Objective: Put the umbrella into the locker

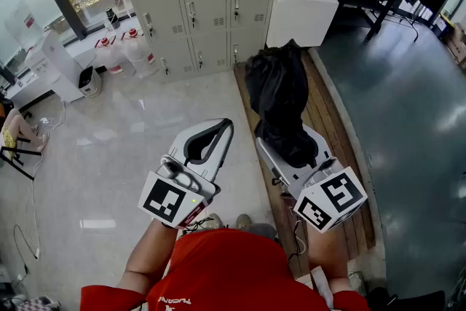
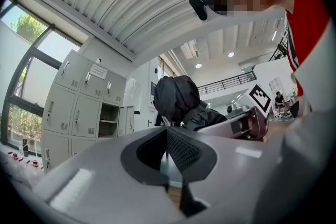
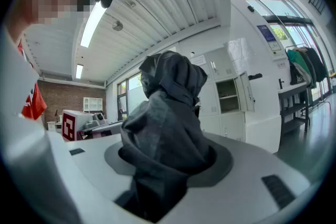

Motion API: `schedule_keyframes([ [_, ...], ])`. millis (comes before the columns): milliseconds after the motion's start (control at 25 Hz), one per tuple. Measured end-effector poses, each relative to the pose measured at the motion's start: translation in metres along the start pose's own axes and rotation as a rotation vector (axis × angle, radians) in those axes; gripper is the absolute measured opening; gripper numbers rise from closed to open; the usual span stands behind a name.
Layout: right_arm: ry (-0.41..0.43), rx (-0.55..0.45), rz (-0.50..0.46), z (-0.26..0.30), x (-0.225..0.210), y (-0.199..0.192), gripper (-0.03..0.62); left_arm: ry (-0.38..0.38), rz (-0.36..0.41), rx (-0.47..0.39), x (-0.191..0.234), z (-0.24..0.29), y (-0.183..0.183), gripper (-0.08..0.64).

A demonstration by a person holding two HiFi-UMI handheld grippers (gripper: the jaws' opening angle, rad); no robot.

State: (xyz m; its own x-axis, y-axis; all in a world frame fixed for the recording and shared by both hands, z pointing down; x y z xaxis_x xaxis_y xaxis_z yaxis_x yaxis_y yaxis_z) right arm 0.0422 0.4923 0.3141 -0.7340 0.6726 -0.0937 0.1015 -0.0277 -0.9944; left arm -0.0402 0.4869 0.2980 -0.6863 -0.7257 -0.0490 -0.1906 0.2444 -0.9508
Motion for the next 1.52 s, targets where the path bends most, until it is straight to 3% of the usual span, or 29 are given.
schedule_keyframes([
  [320, 0.005, 0.005, 0.0, 0.001, -0.001, -0.002, 0.223, 0.002, 0.001, 0.036, 0.0, -0.002, -0.01, 0.005],
  [640, 0.022, -0.002, 0.042, 0.0, -0.004, -0.002, 0.224, 0.011, 0.002, 0.017, 0.0, 0.004, -0.007, 0.005],
  [1080, 0.024, 0.002, 0.031, -0.02, -0.051, -0.002, 0.224, 0.05, 0.036, 0.022, -0.011, 0.035, -0.022, 0.005],
  [1520, 0.028, 0.001, 0.03, 0.015, -0.09, -0.002, 0.224, 0.062, 0.036, 0.03, 0.028, 0.074, -0.039, 0.005],
])
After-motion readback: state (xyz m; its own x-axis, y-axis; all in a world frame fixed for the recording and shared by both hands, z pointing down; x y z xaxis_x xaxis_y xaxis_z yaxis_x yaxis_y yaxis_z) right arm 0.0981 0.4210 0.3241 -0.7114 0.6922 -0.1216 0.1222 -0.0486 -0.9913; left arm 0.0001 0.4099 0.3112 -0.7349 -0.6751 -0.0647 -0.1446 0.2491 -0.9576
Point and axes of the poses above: the fingertips, and each gripper's own axes: z forward along the fingers, x to its left, y out of its top, the point moved 1 cm from there along -z, backward along the fingers, and after that the axes turned 6 degrees about -x, right-handed, at the moved point
